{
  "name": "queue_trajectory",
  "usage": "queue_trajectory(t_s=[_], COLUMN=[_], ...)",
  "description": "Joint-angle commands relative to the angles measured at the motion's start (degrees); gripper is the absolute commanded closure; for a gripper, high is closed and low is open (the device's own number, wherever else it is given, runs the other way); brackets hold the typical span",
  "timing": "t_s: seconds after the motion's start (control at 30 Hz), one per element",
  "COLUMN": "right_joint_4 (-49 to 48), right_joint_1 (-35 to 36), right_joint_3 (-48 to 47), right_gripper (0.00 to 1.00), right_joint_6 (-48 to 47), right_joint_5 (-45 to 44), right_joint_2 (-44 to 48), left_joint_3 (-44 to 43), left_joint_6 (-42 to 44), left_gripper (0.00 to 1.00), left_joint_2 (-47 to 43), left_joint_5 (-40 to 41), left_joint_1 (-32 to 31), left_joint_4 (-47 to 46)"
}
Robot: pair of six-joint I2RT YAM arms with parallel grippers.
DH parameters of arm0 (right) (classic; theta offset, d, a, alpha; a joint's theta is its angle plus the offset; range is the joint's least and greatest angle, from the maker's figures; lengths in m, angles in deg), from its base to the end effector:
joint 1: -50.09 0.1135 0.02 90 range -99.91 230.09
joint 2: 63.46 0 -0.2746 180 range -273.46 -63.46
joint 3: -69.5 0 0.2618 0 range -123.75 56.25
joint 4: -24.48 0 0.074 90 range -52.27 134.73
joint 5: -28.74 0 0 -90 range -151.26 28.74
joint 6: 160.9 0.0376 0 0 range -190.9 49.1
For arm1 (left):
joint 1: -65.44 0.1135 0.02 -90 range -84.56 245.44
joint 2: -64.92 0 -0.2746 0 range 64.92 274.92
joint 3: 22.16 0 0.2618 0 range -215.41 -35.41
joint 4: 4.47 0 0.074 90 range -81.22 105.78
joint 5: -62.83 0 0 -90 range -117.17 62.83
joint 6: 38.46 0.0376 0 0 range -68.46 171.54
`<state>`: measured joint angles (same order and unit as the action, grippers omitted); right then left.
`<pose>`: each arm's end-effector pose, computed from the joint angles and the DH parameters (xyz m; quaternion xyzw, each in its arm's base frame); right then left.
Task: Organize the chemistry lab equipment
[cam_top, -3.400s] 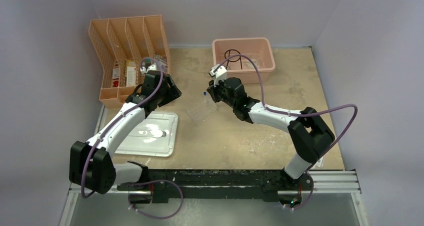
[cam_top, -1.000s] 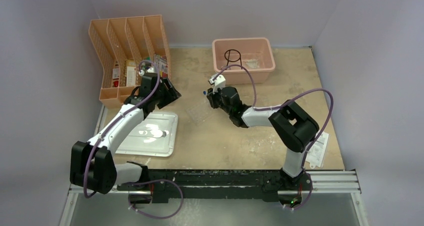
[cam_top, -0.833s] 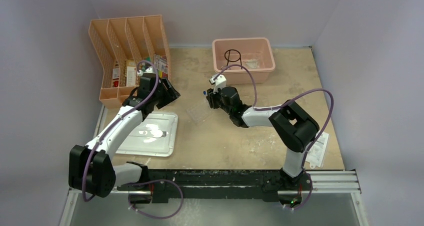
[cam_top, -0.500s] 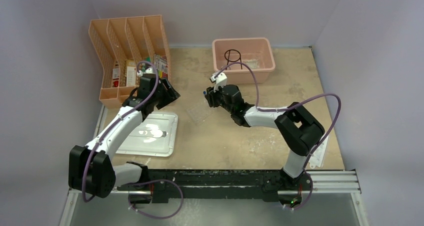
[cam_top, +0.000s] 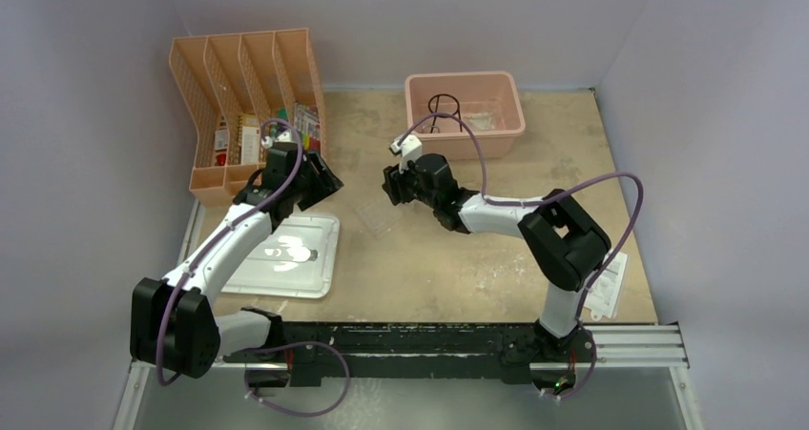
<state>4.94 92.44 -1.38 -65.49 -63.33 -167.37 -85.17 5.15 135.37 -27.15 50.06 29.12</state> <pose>0.3069 0.2779 0.2113 -0.2381 0.7482 0.2376 0.5718 0.2622 -0.0721 0.2651 -0.2434 0.8769 -0.2126 0.3558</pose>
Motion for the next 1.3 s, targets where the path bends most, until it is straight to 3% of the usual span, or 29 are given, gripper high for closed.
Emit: queue_trajectory(t_s=[0.0, 0.4, 0.7, 1.27], right_joint_4=[1.6, 0.6, 1.1, -3.1], right_joint_1=[0.1, 0.1, 0.1, 0.2], right_joint_3=[-2.9, -1.8, -1.5, 2.0], right_gripper=[0.46, 0.55, 0.54, 0.72], right_joint_6=[0.1, 0.4, 3.2, -0.3], right_joint_5=[4.5, 5.3, -6.7, -1.3], right_joint_2=[-0.8, 0.6, 0.9, 3.2], left_joint_3=[0.1, 0.4, 0.6, 0.8], left_joint_6=[0.2, 0.4, 0.3, 0.3], left_gripper=[0.44, 0.44, 0.44, 0.44], left_joint_2=[-1.4, -1.7, -1.8, -1.5], left_joint_5=[0.3, 0.4, 0.4, 0.4], left_joint_1=[0.5, 0.5, 0.5, 0.5], left_joint_4=[-1.5, -1.3, -1.2, -1.3])
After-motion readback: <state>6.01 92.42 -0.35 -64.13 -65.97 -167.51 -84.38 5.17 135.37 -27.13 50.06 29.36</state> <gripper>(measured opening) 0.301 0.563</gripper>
